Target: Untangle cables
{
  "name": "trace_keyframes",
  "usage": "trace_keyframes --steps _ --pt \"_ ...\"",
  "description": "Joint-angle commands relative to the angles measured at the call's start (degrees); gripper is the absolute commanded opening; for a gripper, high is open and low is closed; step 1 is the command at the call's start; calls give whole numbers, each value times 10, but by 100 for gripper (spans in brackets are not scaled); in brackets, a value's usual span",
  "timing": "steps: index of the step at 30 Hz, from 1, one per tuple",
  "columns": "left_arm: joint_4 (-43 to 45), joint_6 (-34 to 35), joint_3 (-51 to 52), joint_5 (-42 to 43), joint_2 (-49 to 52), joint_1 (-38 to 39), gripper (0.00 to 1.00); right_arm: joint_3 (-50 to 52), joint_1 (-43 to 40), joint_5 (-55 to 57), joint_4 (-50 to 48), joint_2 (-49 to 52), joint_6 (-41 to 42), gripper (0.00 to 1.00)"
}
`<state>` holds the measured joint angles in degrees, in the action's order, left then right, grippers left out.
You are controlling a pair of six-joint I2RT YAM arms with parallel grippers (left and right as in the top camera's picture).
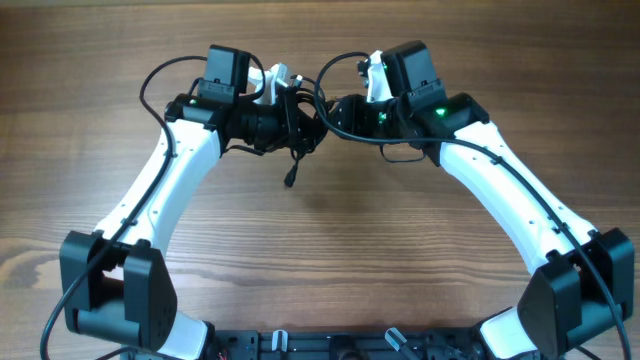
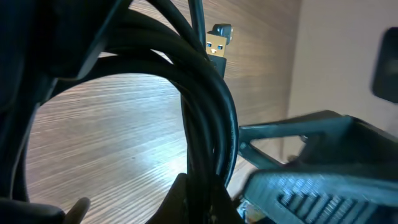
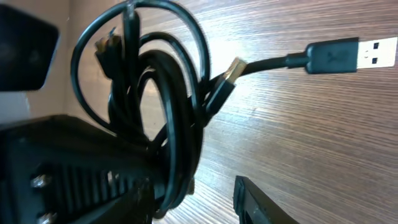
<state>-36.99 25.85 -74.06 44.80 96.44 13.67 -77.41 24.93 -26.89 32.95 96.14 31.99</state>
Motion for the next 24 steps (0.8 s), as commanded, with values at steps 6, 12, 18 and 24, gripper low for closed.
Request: trace_keyframes --steps 6,12,18,24 --pt "32 5 -6 92 -9 -3 4 -5 0 -14 -34 14 10 43" --pt "32 5 -6 99 -9 -3 4 -5 0 -14 -36 20 10 37" --pt "80 3 -6 162 -9 -5 4 -5 0 21 -22 20 23 6" --pt "90 -28 -6 164 -9 -41 4 -5 -29 104 45 20 48 4"
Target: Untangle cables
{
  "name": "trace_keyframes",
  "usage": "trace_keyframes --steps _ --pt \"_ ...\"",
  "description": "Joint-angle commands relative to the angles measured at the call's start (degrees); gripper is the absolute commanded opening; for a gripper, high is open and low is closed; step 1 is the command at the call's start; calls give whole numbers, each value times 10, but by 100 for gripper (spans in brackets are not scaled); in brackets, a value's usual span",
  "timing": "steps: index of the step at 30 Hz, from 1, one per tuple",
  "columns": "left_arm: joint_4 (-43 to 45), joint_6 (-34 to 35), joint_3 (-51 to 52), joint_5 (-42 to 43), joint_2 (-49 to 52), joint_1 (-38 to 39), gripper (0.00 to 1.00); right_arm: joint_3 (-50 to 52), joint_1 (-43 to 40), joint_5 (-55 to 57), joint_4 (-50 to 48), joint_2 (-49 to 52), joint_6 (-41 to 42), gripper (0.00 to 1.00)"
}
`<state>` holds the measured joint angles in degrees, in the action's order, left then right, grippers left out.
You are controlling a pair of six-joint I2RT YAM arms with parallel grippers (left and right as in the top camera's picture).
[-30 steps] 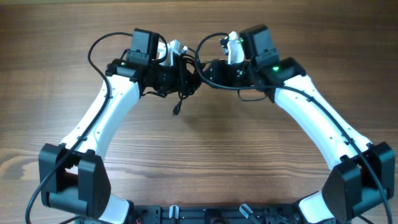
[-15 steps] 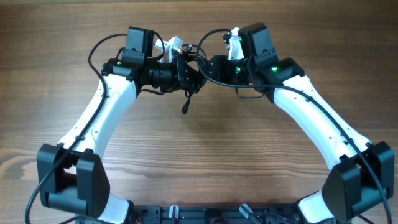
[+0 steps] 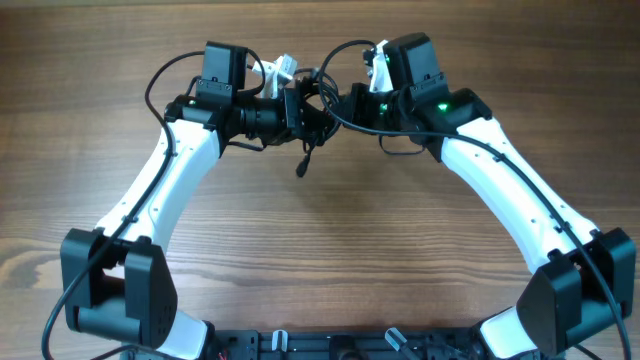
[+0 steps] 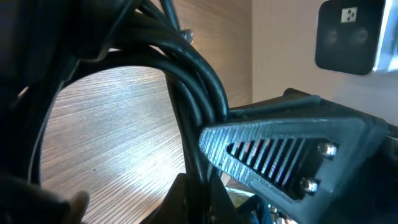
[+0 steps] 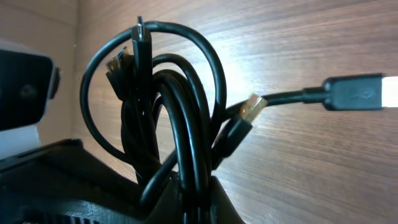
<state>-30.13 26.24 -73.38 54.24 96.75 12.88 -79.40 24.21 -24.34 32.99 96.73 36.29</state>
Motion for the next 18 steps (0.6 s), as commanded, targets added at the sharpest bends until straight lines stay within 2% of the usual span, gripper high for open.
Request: trace_keyframes --steps 1,4,6,8,11,18 --pt "22 -35 -13 73 -12 -40 4 15 -27 78 50 14 1 4" --pt "37 -42 -13 109 -12 -62 4 22 -47 78 57 14 -3 4" --pt "85 -66 -13 206 -12 -79 4 31 -59 78 58 14 -7 4" --pt "109 -66 -13 240 -12 -82 4 31 -59 78 58 14 -14 5" --pt "181 -86 -13 347 -12 -82 4 31 -59 78 59 15 -14 4" --pt "268 -80 -13 358 -15 -89 4 31 -68 80 70 17 -1 4"
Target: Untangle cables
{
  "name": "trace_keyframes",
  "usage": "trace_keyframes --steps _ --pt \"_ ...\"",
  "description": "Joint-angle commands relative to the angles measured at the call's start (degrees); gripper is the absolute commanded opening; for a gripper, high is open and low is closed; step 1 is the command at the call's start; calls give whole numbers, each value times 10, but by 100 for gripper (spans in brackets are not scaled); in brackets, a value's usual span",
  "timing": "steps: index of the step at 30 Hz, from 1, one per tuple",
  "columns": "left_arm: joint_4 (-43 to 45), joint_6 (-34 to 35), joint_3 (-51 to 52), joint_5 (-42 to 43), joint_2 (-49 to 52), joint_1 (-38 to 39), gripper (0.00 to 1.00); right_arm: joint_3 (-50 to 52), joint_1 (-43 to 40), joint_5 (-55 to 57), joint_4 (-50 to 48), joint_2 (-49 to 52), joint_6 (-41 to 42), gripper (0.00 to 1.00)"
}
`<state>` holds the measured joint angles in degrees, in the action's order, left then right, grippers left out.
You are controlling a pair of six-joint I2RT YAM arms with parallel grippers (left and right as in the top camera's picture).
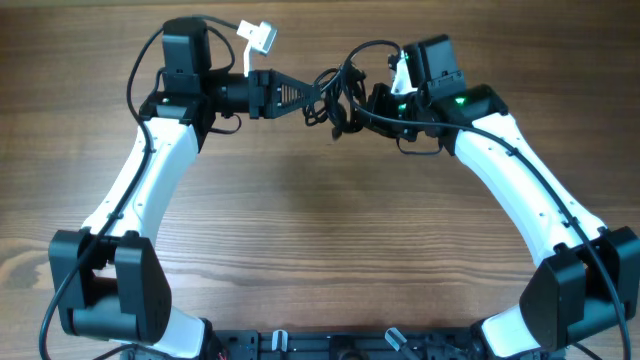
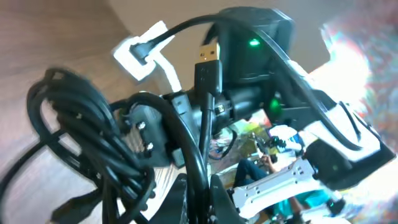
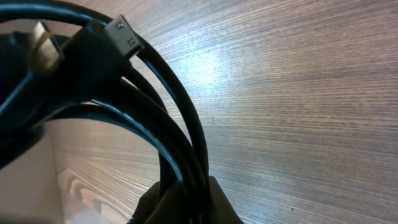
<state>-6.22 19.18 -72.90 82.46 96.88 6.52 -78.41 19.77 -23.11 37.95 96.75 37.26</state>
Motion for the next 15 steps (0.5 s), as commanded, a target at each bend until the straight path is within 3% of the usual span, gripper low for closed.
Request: trace_keyframes --steps 1,9,15 --pt "30 -9 -17 66 -16 -30 4 22 -27 68 23 17 -11 4" --pt "-42 -7 -17 -118 -16 -105 4 22 -80 50 56 17 -45 4" --pt "-179 -7 -17 -341 -16 -117 4 22 -82 20 74 17 -117 4"
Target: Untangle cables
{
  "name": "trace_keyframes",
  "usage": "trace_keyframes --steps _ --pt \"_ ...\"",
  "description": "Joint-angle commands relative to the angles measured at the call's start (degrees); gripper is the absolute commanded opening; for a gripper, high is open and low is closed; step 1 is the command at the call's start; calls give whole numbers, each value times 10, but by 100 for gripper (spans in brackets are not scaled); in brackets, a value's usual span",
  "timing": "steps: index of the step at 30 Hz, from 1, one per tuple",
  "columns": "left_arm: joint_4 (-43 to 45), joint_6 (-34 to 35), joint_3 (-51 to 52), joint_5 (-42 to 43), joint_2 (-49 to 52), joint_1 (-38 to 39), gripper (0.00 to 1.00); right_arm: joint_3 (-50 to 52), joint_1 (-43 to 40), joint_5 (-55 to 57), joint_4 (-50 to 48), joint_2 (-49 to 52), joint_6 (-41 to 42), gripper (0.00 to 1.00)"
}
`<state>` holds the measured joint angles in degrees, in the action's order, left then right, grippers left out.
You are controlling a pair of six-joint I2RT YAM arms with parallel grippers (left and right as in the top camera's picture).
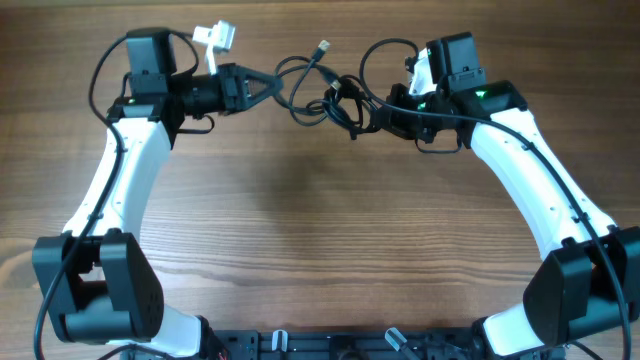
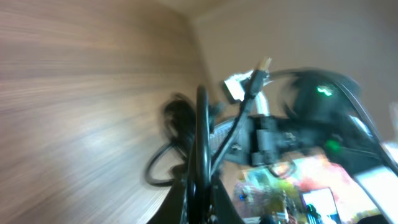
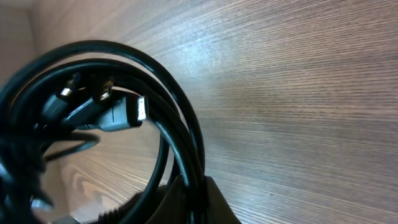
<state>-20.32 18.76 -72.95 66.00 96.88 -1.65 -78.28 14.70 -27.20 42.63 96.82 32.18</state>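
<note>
A tangled bundle of black cables hangs above the wooden table at the back middle. My right gripper is shut on its coils, which arch over the pads in the right wrist view as black cable loops with a plug among them. My left gripper is shut on a single black strand that runs from it to the bundle. A free plug end sticks up between the arms. In the left wrist view, the held strand rises from the left gripper, blurred.
Wooden table lies under both arms. A white connector sits on the left wrist's own wiring. The right arm shows beyond the bundle in the left wrist view.
My left gripper has moved further left, away from the right one. The strand it holds now spans a wider gap to the bundle. The right gripper sits slightly further right, still shut on the coils.
Both grippers were close together at the back middle, the left shut on the bundle and the right open beside it. Then the right was shut on the coils too. After that the arms stood apart, the left holding one strand, and the gap has widened.
</note>
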Motion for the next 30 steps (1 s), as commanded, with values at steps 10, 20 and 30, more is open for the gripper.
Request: trace_keyframes --steps 10,20,30 --pt "-223 -94 -17 -320 -16 29 8 20 -31 61 48 16 -112 4" --pt "-206 -141 -17 -310 -16 60 84 20 -30 57 51 16 -118 5" --pt "-173 -141 -17 -276 -14 135 80 20 -30 7 48 16 -158 5"
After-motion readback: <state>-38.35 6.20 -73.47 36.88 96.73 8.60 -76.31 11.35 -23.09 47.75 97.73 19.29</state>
